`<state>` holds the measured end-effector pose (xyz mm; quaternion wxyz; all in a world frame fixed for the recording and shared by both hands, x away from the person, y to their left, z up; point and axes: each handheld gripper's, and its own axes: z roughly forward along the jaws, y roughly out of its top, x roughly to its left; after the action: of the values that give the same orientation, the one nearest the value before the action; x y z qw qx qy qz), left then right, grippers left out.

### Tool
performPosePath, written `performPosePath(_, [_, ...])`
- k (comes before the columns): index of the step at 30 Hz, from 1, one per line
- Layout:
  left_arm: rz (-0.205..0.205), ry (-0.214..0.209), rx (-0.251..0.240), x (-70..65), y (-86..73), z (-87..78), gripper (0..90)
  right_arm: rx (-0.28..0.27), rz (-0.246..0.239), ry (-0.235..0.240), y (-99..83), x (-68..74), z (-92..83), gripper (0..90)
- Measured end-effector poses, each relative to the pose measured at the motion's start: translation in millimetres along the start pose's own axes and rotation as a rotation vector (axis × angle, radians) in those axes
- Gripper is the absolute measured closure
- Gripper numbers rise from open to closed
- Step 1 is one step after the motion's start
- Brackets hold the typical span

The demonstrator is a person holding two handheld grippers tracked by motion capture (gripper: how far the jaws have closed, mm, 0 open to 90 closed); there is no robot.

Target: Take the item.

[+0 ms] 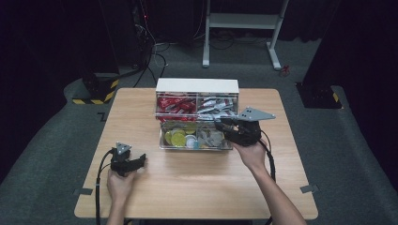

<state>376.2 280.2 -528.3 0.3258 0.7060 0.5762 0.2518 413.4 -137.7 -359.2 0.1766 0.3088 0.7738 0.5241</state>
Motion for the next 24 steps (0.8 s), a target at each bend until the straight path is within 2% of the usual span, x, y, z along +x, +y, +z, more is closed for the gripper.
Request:
performPosePath(13, [0.007,0.008,0.003,-0.9,0.3,0.3,26.3,-0.011,-0.016,-0.011,9.9,1.1,-3.7,65.7])
performPosePath(20, [0.010,0.011,0.004,-1.6,0.3,0.5,26.2,-0.019,-0.036,-0.025,21.6,2.6,-7.2,65.6])
performPosePath(21, [-0.026,0.027,-0.047,-4.4,-0.9,4.7,26.2,-0.020,-0.037,-0.028,24.3,2.6,-7.5,65.6])
performPosePath(22, [0.010,0.012,0.005,-1.6,0.3,0.5,26.2,-0.021,-0.039,-0.029,24.8,2.5,-7.5,65.6])
performPosePath(24, [0.012,0.010,0.004,-1.1,0.4,0.5,26.1,-0.020,-0.039,-0.031,27.1,2.5,-7.4,65.6])
